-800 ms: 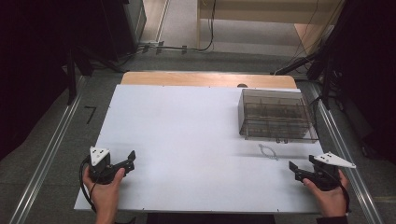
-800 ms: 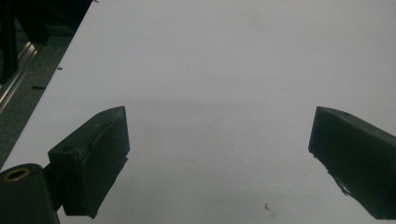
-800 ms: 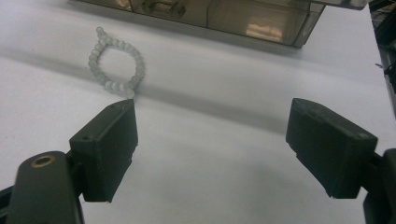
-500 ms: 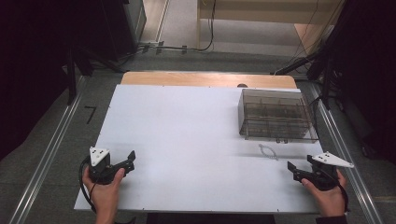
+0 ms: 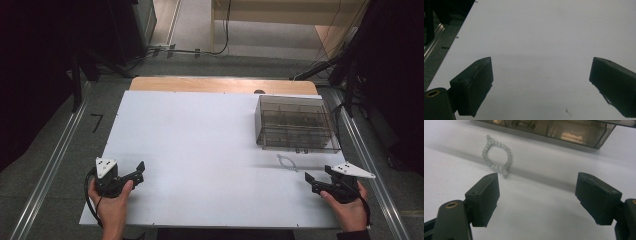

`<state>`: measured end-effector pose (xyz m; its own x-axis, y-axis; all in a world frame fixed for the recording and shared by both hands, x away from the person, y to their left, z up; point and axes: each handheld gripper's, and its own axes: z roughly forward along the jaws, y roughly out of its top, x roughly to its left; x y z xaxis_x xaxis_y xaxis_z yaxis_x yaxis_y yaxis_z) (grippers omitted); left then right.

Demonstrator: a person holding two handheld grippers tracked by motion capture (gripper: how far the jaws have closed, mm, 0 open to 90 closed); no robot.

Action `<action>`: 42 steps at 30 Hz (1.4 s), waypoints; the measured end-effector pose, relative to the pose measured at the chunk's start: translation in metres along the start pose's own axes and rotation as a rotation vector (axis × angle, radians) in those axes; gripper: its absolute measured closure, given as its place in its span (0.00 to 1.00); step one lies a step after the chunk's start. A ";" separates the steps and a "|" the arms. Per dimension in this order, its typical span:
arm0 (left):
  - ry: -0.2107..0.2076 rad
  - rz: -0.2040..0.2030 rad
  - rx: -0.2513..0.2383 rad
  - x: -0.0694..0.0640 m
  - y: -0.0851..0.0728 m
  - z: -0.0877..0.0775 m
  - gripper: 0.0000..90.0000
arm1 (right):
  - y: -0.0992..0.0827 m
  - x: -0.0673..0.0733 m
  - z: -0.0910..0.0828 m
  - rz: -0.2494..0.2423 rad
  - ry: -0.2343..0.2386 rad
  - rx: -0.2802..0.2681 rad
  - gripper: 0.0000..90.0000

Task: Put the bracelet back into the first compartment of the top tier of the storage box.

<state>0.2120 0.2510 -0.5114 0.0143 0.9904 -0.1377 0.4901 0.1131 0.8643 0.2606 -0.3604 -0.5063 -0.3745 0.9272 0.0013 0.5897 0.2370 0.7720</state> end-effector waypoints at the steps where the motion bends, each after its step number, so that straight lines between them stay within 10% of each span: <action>1: 0.000 0.000 0.000 0.000 0.000 0.000 0.06 | 0.000 0.000 0.001 -0.002 0.002 0.001 0.21; 42: 0.003 0.006 0.006 -0.001 -0.001 0.001 0.06 | 0.010 0.008 0.020 -0.028 0.057 0.032 0.27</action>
<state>0.2130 0.2498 -0.5124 0.0152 0.9913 -0.1309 0.4956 0.1062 0.8621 0.2777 -0.3447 -0.5118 -0.4305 0.9024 0.0170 0.6005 0.2723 0.7518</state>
